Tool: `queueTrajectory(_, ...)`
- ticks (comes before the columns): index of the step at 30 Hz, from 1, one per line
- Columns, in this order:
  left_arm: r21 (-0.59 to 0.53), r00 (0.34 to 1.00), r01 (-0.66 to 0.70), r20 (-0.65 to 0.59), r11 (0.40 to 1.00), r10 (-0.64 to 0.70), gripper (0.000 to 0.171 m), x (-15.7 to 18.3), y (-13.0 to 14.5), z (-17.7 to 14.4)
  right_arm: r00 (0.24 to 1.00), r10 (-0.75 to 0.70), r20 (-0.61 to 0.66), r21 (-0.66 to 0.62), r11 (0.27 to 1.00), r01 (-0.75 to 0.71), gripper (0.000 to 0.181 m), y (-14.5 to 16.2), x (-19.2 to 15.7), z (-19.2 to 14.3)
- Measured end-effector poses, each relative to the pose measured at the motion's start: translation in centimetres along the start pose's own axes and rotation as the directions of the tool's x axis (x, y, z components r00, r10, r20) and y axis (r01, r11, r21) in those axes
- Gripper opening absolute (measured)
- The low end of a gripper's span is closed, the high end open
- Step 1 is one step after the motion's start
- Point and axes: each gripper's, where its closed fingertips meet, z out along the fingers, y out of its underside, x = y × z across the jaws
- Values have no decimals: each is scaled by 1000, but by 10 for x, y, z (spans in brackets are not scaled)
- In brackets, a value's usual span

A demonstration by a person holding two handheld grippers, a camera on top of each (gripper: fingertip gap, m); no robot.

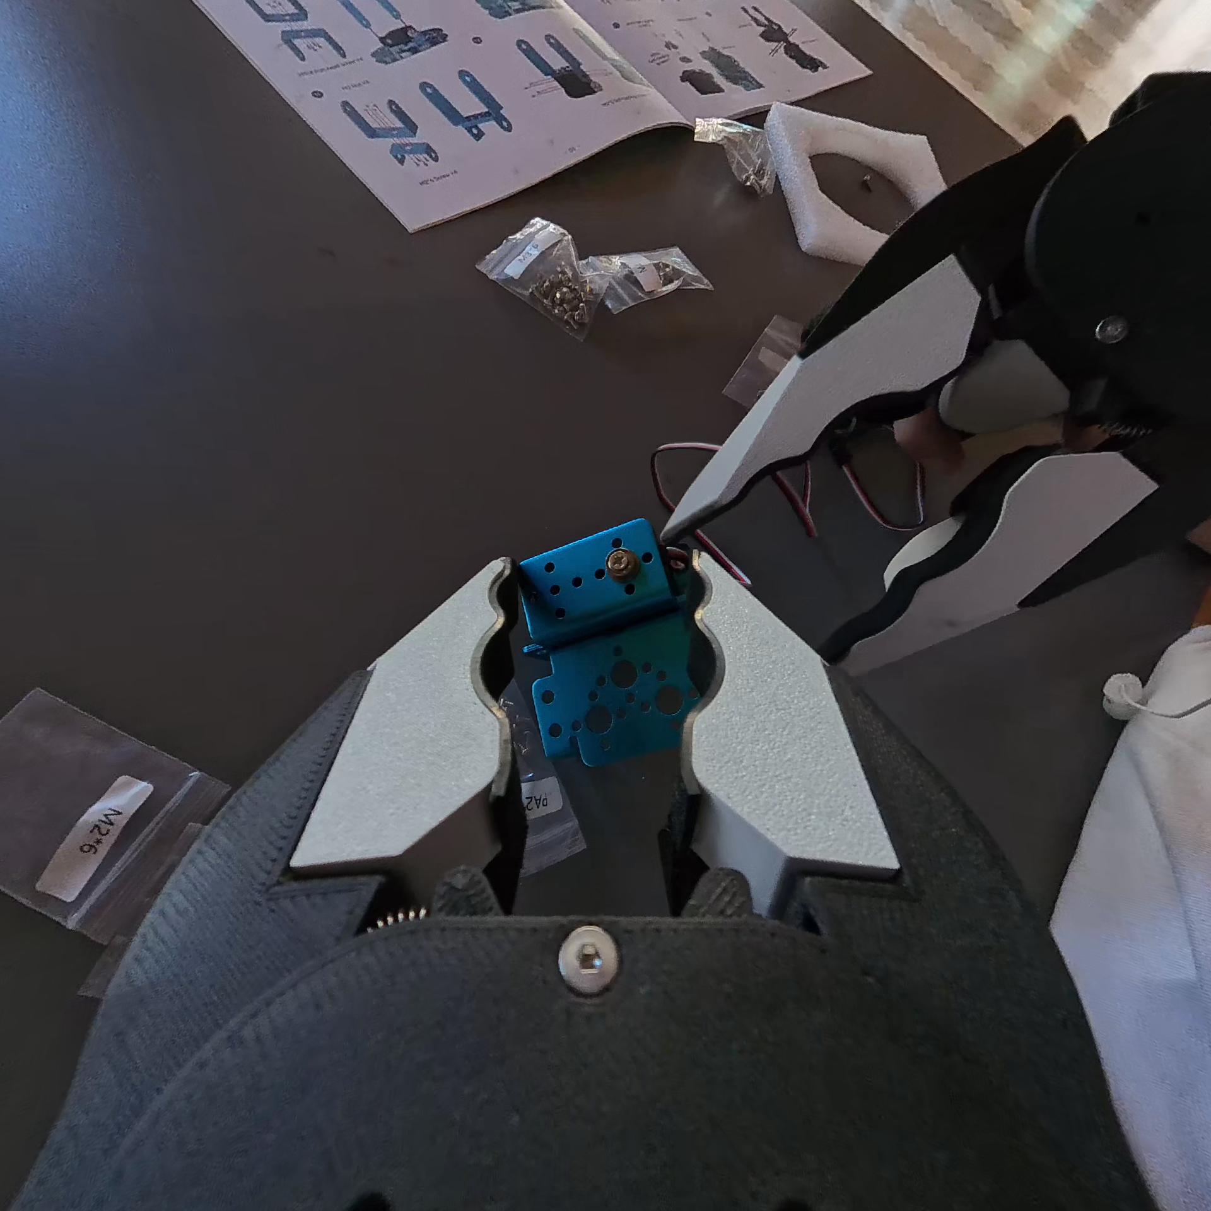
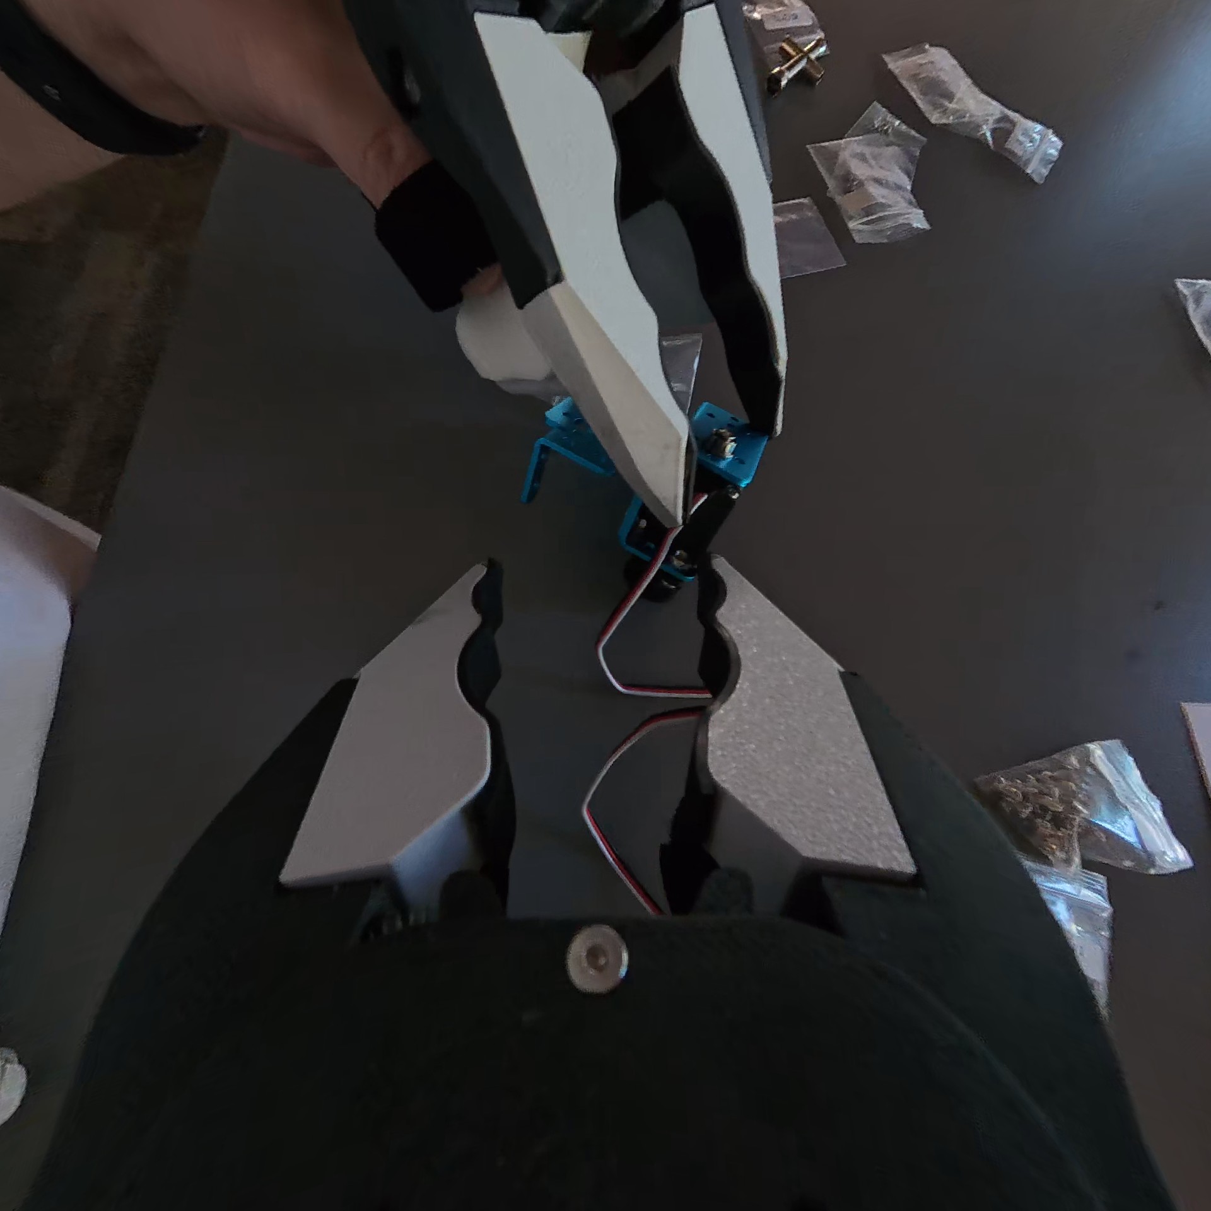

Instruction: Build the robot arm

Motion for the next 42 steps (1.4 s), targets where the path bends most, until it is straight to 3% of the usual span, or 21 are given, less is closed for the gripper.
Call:
queueTrajectory(6, 1, 1000, 2, -1, 1000, -2, 51, 0, 0, 0, 1000, -11, 2, 2, 1000, 11, 53, -3, -6, -8)
queueTrajectory(15, -3, 1000, -2, -10, 1000, 2, 51, 2, 1, 1, 999, -45, -23, -34, 998, 44, 63, 2, -4, -2)
queueTrajectory(18, -5, 1000, -9, -5, 1000, 9, 51, 2, 1, 1, 999, -46, -15, -26, 999, 45, 54, 0, -9, -8)
queueTrajectory(25, -1, 1000, -6, -7, 1000, 6, 51, 2, 1, 1, 998, -49, -40, -36, 998, 47, 65, 2, 0, -2)
queueTrajectory(31, 4, 1000, -4, -4, 1000, 4, 51, 2, 1, 1, 997, -67, -25, -37, 997, 66, 57, 0, -9, -7)
queueTrajectory(42, 10, 1000, -2, -6, 1000, 2, 51, 2, 1, 1, 997, -71, -45, -45, 997, 69, 66, 2, -7, -2)
